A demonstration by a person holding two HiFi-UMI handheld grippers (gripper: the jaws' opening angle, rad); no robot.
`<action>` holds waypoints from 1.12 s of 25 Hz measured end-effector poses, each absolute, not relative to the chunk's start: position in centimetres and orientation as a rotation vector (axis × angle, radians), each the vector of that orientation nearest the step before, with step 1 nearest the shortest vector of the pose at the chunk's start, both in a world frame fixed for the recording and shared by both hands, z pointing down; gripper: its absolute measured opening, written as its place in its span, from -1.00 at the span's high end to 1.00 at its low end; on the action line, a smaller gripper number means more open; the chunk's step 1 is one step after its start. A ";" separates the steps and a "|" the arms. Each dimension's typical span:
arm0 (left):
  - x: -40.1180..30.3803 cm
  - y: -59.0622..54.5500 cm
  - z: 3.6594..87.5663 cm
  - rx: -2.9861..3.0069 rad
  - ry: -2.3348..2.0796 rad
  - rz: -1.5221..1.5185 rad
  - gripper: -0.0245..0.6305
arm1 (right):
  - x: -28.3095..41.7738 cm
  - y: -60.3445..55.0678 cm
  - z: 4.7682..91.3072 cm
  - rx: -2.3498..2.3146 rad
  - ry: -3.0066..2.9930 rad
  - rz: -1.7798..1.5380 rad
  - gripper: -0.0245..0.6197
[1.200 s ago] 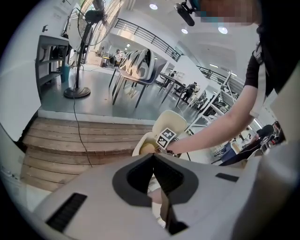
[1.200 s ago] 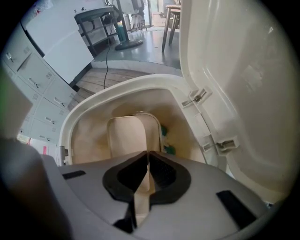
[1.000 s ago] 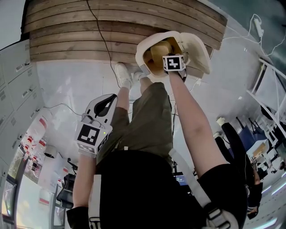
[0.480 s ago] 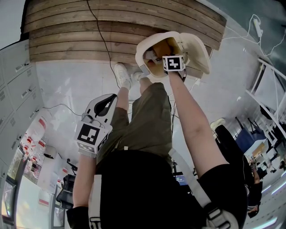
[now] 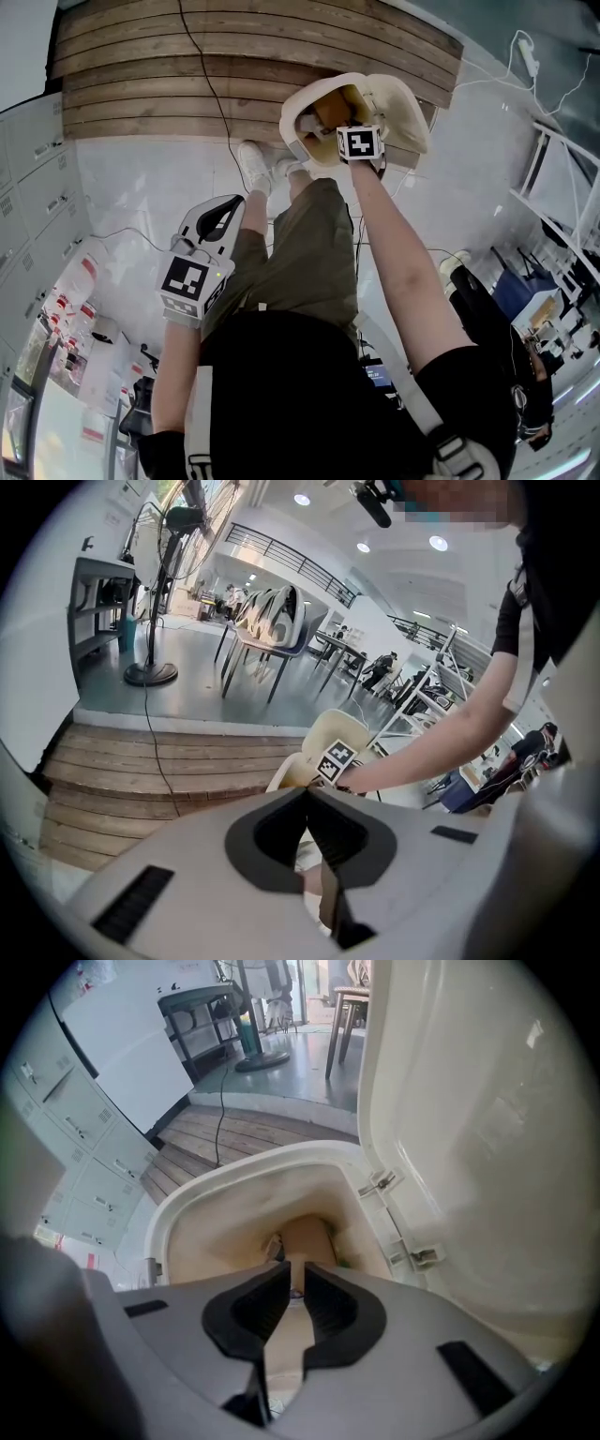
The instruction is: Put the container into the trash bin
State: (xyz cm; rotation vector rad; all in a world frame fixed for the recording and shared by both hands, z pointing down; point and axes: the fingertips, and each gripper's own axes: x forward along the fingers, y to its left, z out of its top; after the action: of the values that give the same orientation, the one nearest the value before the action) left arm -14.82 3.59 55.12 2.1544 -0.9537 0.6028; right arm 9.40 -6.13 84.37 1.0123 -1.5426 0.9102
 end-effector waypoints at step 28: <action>-12.4 0.0 48.3 2.398 -0.814 0.631 0.90 | 6.5 -3.1 65.7 1.161 -1.808 0.866 0.88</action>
State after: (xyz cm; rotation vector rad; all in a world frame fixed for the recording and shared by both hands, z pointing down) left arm -12.35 0.04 48.35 2.3977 -0.8138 0.6314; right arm 6.53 -3.13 65.73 1.1607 -1.8082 0.8661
